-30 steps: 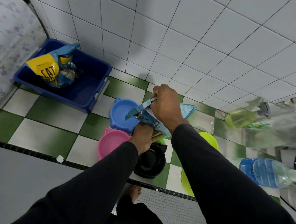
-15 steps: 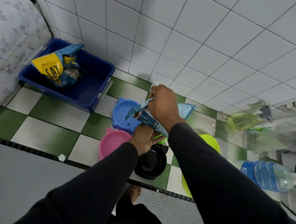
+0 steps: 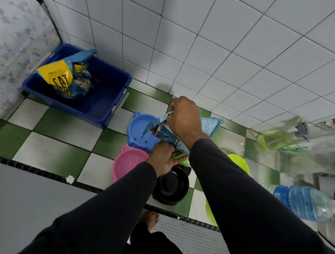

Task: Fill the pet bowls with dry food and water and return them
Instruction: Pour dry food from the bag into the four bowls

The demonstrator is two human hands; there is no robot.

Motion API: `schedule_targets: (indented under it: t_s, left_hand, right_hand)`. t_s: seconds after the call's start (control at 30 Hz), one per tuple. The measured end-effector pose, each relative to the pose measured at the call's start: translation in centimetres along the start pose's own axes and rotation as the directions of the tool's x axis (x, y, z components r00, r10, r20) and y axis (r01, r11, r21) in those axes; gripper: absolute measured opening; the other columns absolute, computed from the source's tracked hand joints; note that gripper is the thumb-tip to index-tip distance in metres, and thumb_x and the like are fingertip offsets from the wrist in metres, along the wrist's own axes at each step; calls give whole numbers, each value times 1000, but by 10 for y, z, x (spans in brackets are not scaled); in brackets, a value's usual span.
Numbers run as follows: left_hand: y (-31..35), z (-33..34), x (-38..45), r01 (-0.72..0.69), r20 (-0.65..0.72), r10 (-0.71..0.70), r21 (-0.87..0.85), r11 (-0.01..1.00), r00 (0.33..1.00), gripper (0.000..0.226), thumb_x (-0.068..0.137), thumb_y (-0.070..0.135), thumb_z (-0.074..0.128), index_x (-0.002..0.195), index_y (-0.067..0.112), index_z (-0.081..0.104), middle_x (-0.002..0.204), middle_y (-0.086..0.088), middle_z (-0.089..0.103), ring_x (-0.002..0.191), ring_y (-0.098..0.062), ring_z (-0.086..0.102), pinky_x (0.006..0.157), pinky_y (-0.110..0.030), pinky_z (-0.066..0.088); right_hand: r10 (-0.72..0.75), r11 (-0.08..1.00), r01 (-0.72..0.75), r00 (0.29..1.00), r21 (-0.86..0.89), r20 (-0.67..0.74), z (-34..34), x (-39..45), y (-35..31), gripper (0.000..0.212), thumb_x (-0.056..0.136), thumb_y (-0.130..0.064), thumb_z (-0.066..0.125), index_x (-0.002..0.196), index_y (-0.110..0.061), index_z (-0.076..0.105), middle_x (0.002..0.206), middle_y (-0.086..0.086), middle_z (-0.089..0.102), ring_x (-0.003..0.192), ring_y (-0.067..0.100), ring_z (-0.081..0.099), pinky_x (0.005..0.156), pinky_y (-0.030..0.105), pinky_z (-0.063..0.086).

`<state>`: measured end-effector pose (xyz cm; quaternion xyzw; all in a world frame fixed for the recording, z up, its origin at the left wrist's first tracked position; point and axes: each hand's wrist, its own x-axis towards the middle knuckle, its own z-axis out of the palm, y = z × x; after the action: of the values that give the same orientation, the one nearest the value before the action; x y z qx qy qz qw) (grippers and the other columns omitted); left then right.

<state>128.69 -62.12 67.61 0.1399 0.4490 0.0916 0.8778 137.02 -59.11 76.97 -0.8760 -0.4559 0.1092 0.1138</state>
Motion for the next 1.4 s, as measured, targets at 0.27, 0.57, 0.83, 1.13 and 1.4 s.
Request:
schedule_targets:
  t_s: [0.27, 0.57, 0.83, 1.13, 1.4]
  left_hand:
    - [2, 1, 0, 3, 9, -3, -5, 1000, 1000, 30, 101, -7, 40, 109, 10, 62, 86, -9, 78, 81, -24, 74, 59, -37, 62]
    - [3, 3, 0, 8, -5, -8, -32, 999, 1000, 24, 103, -2, 43, 111, 10, 62, 95, -12, 75, 89, -28, 72, 60, -37, 62]
    - [2, 3, 4, 8, -13, -8, -21, 1000, 1000, 24, 104, 1, 42, 109, 12, 62, 79, -6, 79, 83, -25, 74, 60, -37, 63]
    - [1, 3, 6, 12, -22, -12, -28, 1000, 1000, 28, 103, -3, 39, 108, 12, 63, 81, -8, 76, 82, -27, 71, 59, -37, 61]
    - [1, -2, 10, 18, -7, -19, -43, 999, 1000, 28, 101, -2, 42, 113, 13, 63, 81, -8, 78, 86, -29, 73, 62, -40, 62]
  right_hand:
    - [-10, 1000, 10, 1000, -7, 23, -3, 1, -1, 13, 81, -7, 69, 77, -15, 60, 82, 2, 54, 73, 20, 51, 63, 29, 36]
    - [19, 1000, -19, 1000, -1, 22, 0, 4, -1, 17, 80, -12, 77, 77, -17, 60, 82, 1, 58, 70, 16, 51, 51, 25, 30]
    - [28, 999, -27, 998, -24, 49, 3, 6, -3, 24, 81, -16, 79, 76, -20, 56, 80, -1, 54, 71, 15, 54, 50, 22, 28]
    - [33, 999, -32, 999, -30, 39, 3, 6, -2, 17, 82, -13, 75, 76, -18, 61, 83, 1, 60, 67, 13, 49, 49, 22, 27]
    - [33, 999, -32, 998, -24, 44, 1, 6, -1, 12, 83, -14, 75, 79, -16, 64, 81, -1, 56, 71, 15, 52, 58, 25, 35]
